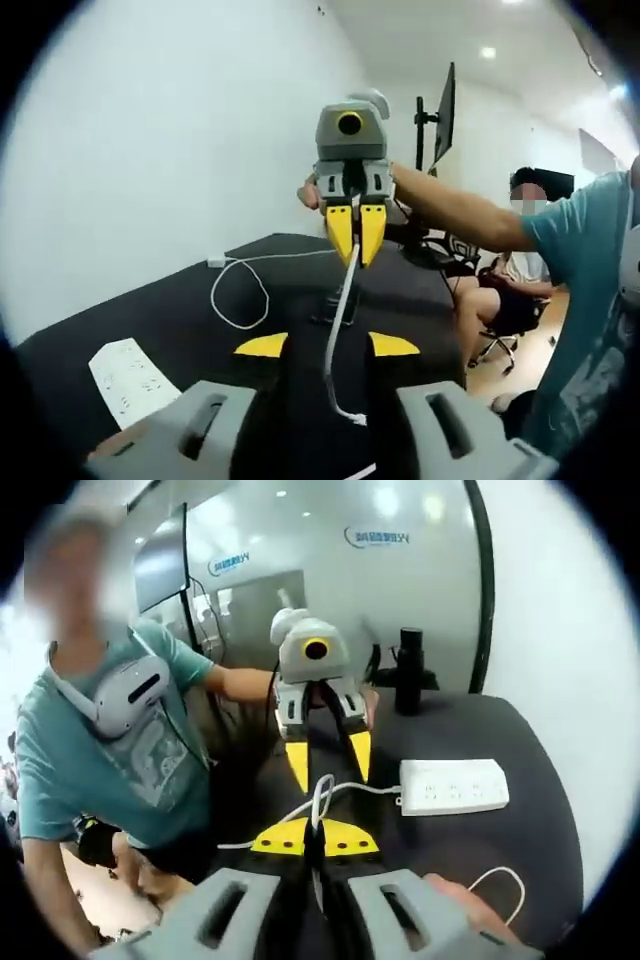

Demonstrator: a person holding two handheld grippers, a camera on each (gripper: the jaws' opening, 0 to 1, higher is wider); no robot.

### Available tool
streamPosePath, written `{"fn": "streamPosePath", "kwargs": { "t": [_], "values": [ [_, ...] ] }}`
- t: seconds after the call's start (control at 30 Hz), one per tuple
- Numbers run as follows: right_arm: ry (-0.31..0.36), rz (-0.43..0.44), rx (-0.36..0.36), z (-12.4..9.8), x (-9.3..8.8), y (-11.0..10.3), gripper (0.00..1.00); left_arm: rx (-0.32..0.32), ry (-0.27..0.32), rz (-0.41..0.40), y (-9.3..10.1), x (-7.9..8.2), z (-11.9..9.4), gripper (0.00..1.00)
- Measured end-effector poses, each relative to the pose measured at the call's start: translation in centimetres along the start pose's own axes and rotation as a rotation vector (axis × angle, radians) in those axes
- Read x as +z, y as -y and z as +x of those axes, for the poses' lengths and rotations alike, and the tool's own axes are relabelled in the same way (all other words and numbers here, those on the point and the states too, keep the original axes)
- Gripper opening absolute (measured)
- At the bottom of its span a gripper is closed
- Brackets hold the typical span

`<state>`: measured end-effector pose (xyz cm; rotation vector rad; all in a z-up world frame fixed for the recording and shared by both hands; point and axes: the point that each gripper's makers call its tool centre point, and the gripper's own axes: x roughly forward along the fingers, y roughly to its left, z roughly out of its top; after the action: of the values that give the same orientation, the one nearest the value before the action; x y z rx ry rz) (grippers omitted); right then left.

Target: Connect the charging cable to the phone, plug the charger into the socket, and turn on the power strip switch to charge the phone.

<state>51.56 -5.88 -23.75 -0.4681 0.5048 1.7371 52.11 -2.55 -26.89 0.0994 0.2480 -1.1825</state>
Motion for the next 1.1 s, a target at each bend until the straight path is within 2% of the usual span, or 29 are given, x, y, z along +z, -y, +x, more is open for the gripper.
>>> {"fn": "streamPosePath", "kwargs": {
  "t": [0.1, 0.2, 0.3, 0.37, 0.4, 0.47, 0.53, 0.57, 0.6, 0.63, 0.73, 0.77, 0.83, 0.87, 0.93, 1.0, 1.1],
  "values": [
    [-0.019, -0.001, 0.004, 0.6, 0.1, -0.4, 0.01, -0.011, -0.015, 0.006, 0.3, -0.1, 0.4, 0.20],
    [-0.044, -0.001, 0.001, 1.2, -0.2, -0.8, 0.01, 0.006, -0.030, -0.002, -0.2, 0.1, 0.4, 0.04],
    [-0.042, 0.005, -0.005, 1.5, -0.4, -1.0, 0.01, -0.002, -0.055, -0.009, -0.3, 0.0, 0.4, 0.02],
    [-0.029, -0.003, -0.045, 1.4, -0.4, -0.5, 0.01, -0.008, -0.066, -0.021, -0.3, 0.0, 0.4, 0.01],
    [-0.012, -0.009, -0.087, 1.1, -0.4, 0.4, 0.02, -0.005, -0.069, -0.028, -0.4, 0.0, 0.5, 0.01],
    [0.018, 0.009, -0.153, 0.7, -0.1, 1.2, 0.05, 0.024, -0.057, -0.048, -0.8, 0.4, 0.4, 0.01],
    [0.095, 0.011, -0.227, 0.0, 0.7, 1.8, 0.17, 0.073, -0.035, -0.067, -1.7, 1.0, 0.3, 0.01],
    [0.155, -0.002, -0.282, -0.9, 1.3, 2.3, 0.21, 0.106, -0.027, -0.085, -2.2, 1.3, 0.2, 0.01],
    [0.194, -0.008, -0.330, -1.7, 1.7, 2.5, 0.23, 0.131, -0.024, -0.092, -2.6, 1.4, 0.1, 0.01],
    [0.256, -0.010, -0.418, -3.1, 2.2, 3.0, 0.24, 0.154, -0.014, -0.098, -3.1, 1.8, 0.0, 0.01],
    [0.369, -0.035, -0.603, -6.2, 2.3, 3.2, 0.27, 0.207, -0.010, -0.132, -4.1, 2.3, -0.2, 0.01],
    [0.418, -0.028, -0.668, -7.3, 2.0, 2.6, 0.26, 0.230, -0.009, -0.139, -4.4, 2.5, -0.2, 0.01],
    [0.510, -0.013, -0.715, -8.1, 1.7, 1.2, 0.27, 0.261, -0.007, -0.145, -4.8, 3.0, -0.2, 0.01],
    [0.537, -0.006, -0.764, -8.2, 0.9, 0.1, 0.26, 0.293, 0.001, -0.157, -5.2, 3.2, -0.2, 0.01],
    [0.529, -0.027, -0.806, -6.8, -0.6, -1.8, 0.27, 0.324, 0.011, -0.174, -5.6, 3.6, 0.0, 0.01],
    [0.434, -0.066, -0.882, -4.9, -2.6, -2.8, 0.28, 0.355, 0.026, -0.198, -6.0, 3.8, 0.1, 0.01],
    [0.312, -0.117, -0.941, -1.6, -5.1, -3.7, 0.30, 0.403, 0.044, -0.222, -6.4, 4.0, 0.3, 0.01]
  ]
}}
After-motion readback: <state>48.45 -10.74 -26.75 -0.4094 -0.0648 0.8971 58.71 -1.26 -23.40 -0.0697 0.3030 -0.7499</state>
